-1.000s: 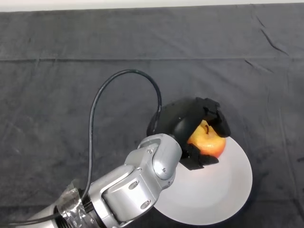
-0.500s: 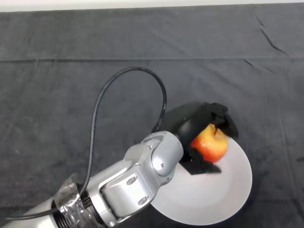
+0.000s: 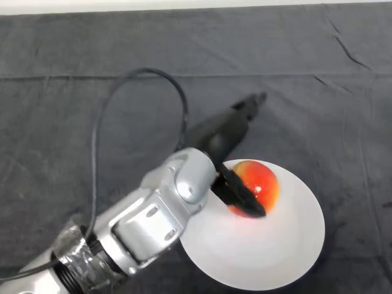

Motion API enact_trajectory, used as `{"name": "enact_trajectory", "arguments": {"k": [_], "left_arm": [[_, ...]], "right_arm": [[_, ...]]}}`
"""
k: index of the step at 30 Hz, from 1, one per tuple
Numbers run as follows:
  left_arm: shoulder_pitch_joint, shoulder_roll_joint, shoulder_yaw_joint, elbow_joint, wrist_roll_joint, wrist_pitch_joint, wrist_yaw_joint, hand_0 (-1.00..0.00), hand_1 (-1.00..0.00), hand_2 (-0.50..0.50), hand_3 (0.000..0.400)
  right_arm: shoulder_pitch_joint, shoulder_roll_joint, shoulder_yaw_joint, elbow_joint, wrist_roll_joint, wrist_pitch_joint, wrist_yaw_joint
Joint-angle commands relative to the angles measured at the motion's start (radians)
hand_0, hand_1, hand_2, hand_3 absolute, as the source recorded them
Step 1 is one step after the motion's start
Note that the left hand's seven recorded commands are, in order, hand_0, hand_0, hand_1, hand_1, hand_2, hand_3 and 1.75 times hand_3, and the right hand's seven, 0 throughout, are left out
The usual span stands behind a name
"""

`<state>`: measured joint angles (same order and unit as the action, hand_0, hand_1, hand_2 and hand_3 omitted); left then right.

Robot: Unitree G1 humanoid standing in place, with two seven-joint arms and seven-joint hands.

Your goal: Move the apple to the plate

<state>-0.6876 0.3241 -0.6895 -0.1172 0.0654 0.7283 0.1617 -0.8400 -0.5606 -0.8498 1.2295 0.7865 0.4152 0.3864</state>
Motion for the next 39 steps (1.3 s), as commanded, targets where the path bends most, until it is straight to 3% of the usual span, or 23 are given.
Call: {"name": "enact_trajectory", "arguments": {"k": [1,12,19,28,39], "left_arm": [[0.007,0.036,0.057,-0.075,0.042,-0.033,0.038,0.0,0.0,0.0,0.0],[0.141,0.127,0.297,-0.208,0.097,-0.135,0.159,0.0,0.0,0.0,0.0],[0.288,0.182,0.49,-0.284,0.115,-0.234,0.234,0.0,0.0,0.0,0.0],[0.467,0.199,0.731,-0.406,0.121,-0.278,0.301,0.0,0.0,0.0,0.0],[0.652,0.172,1.013,-0.535,0.1,-0.304,0.331,0.0,0.0,0.0,0.0]], "right_arm": [[0.012,-0.011,-0.0113,-0.014,0.0288,0.001,0.0003],[0.013,-0.009,-0.0108,-0.017,0.0285,0.001,-0.0005],[0.014,-0.008,-0.0104,-0.02,0.0283,0.001,-0.0013],[0.015,-0.007,-0.0099,-0.022,0.0282,0.001,-0.0022],[0.016,-0.007,-0.0098,-0.023,0.0283,0.001,-0.0027]]}}
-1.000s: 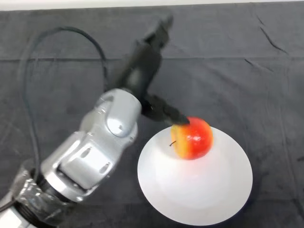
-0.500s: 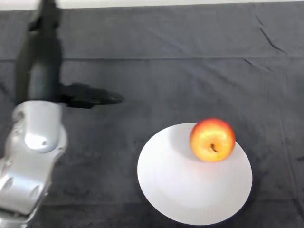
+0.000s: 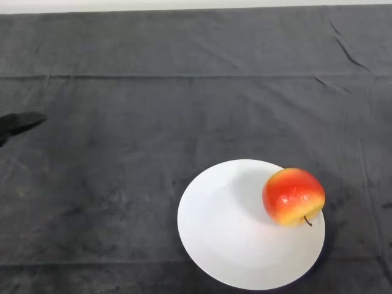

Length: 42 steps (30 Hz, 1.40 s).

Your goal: Move the apple to the plate

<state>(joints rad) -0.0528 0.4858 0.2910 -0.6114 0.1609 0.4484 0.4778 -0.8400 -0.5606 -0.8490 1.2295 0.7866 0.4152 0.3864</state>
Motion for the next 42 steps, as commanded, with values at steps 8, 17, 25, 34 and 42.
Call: {"name": "enact_trajectory", "arguments": {"k": [8,17,25,34,42], "left_arm": [[0.148,-0.038,0.229,-0.087,-0.034,-0.076,0.026,0.0,0.0,0.0,0.0],[0.235,-0.082,0.373,-0.105,-0.069,-0.109,0.041,0.0,0.0,0.0,0.0],[0.285,-0.097,0.477,-0.107,-0.109,-0.13,0.042,0.0,0.0,0.0,0.0],[0.334,-0.115,0.566,-0.096,-0.147,-0.167,0.047,0.0,0.0,0.0,0.0],[0.34,-0.119,0.573,-0.082,-0.145,-0.171,0.074,0.0,0.0,0.0,0.0]], "right_arm": [[0.015,-0.007,-0.0107,-0.023,0.0285,0.002,-0.0027],[0.015,-0.008,-0.0111,-0.021,0.0288,0.002,-0.0024],[0.014,-0.009,-0.0114,-0.02,0.029,0.002,-0.002],[0.013,-0.01,-0.0118,-0.018,0.0291,0.002,-0.0015],[0.013,-0.01,-0.012,-0.017,0.0292,0.002,-0.001]]}}
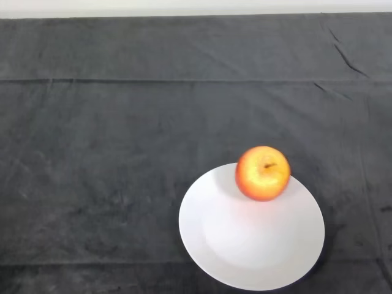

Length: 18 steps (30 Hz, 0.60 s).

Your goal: Move the apple to the plate

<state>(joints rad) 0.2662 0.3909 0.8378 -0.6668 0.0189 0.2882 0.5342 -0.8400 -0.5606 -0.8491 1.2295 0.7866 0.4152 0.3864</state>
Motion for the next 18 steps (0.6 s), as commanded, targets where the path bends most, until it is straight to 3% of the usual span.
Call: {"name": "enact_trajectory", "arguments": {"k": [1,18], "left_arm": [[0.02,-0.024,0.025,-0.026,-0.002,-0.01,0.02,0.0,0.0,0.0,0.0],[0.023,-0.016,0.003,-0.024,-0.005,-0.002,0.044,0.0,0.0,0.0,0.0]], "right_arm": [[0.013,-0.01,-0.012,-0.017,0.0292,0.002,-0.001],[0.012,-0.011,-0.0121,-0.015,0.029,0.002,-0.0004]]}}
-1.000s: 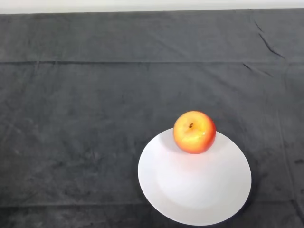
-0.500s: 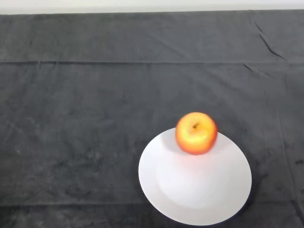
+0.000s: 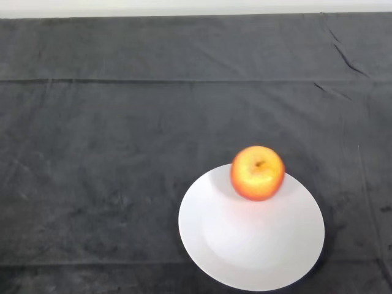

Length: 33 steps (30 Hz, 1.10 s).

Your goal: Move the apple to the plate

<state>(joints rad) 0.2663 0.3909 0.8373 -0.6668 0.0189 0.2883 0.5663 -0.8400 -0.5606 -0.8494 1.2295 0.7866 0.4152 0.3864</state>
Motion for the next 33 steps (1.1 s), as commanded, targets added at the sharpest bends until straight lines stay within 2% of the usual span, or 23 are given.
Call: {"name": "enact_trajectory", "arguments": {"k": [1,33], "left_arm": [[0.023,-0.015,0.001,-0.023,-0.005,-0.002,0.013,0.0,0.0,0.0,0.0],[0.028,-0.005,-0.021,-0.028,-0.012,0.009,0.023,0.0,0.0,0.0,0.0]], "right_arm": [[0.012,-0.011,-0.0118,-0.015,0.029,0.002,-0.0004],[0.012,-0.011,-0.0122,-0.014,0.0288,0.001,-0.0008]]}}
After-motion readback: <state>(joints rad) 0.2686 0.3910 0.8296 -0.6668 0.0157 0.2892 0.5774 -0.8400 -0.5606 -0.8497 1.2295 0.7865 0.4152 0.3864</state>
